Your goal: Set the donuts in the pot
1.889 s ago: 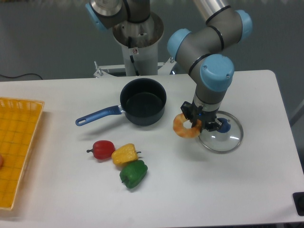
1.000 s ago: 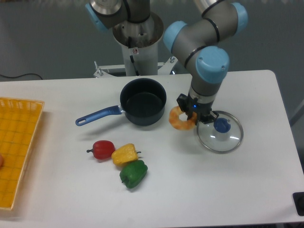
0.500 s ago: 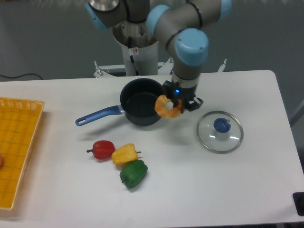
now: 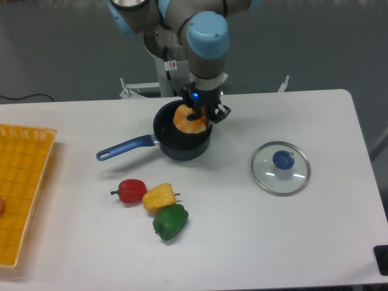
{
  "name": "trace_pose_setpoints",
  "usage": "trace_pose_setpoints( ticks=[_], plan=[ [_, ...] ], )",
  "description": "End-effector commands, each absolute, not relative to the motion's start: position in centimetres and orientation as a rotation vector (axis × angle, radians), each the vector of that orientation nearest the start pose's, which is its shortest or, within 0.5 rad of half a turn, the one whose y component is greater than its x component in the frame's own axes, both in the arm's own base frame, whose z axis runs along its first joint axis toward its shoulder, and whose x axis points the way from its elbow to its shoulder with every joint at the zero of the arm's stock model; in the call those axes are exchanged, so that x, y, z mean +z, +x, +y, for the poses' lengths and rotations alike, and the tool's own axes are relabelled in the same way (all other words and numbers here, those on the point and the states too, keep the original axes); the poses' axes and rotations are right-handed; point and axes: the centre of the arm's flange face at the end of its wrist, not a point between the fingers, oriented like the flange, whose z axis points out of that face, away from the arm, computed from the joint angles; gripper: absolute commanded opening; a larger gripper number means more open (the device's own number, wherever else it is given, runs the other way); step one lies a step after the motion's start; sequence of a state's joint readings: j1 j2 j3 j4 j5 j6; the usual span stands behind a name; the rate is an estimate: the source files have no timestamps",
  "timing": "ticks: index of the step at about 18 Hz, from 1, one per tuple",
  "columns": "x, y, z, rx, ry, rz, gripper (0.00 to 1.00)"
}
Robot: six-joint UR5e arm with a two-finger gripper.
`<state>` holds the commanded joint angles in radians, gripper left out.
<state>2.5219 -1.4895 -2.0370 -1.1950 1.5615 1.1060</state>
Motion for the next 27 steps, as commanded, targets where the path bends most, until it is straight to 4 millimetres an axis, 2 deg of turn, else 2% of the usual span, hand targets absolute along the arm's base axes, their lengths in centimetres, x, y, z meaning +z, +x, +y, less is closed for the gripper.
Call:
trace_pose_setpoints(
  ticks=[5, 12, 18, 21, 24, 27],
  plan=[
    [31.9, -26.6, 35.5, 0.007, -3.124, 0.245, 0.38],
    [29.1, -26.5, 36.2, 0.019, -3.150, 0.269, 0.38],
    [28.3, -26.2, 36.6, 0.029, -3.155, 0.281, 0.42],
    [27.8, -26.1, 36.8, 0.037, -3.154, 0.279, 0.49],
    [27.7, -26.1, 36.8, 0.037, -3.155, 0.267, 0.50],
    [27.7, -26.1, 36.8, 0.037, -3.155, 0.267, 0.62]
  ],
)
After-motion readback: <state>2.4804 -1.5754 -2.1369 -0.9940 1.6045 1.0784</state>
